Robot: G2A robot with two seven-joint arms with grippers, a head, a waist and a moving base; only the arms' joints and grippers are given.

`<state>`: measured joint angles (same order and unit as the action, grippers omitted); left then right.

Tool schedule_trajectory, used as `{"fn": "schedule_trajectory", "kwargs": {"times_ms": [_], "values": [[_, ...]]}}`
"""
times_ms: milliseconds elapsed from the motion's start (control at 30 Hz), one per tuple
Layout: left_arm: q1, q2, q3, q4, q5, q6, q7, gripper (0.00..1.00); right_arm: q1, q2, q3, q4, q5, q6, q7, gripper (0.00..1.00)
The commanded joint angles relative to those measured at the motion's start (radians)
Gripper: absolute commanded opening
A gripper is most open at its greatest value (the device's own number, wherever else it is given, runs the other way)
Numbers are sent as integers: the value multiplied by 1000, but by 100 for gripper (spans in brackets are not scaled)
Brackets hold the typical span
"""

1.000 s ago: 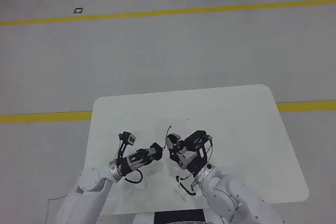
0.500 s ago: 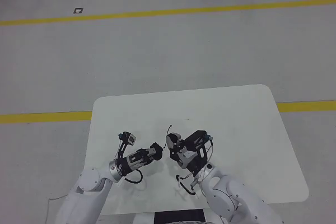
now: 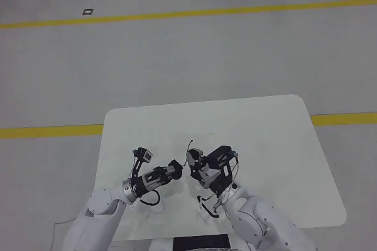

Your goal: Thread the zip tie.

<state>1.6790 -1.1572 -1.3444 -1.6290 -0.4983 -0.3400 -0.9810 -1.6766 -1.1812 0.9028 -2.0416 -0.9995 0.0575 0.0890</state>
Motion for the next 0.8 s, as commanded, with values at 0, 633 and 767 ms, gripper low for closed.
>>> {"fn": "schedule_trajectory", "kwargs": {"times_ms": [0,633,767], "values": [[0,0,0,0,0,0,0,0,0,-1,0,1,-2,0,1,0],[0,0,0,0,0,0,0,0,-3,-10,3,3,-16,-2,5,0],[0,0,0,0,0,0,0,0,-3,-11,3,2,-28,-1,10,0]]}}
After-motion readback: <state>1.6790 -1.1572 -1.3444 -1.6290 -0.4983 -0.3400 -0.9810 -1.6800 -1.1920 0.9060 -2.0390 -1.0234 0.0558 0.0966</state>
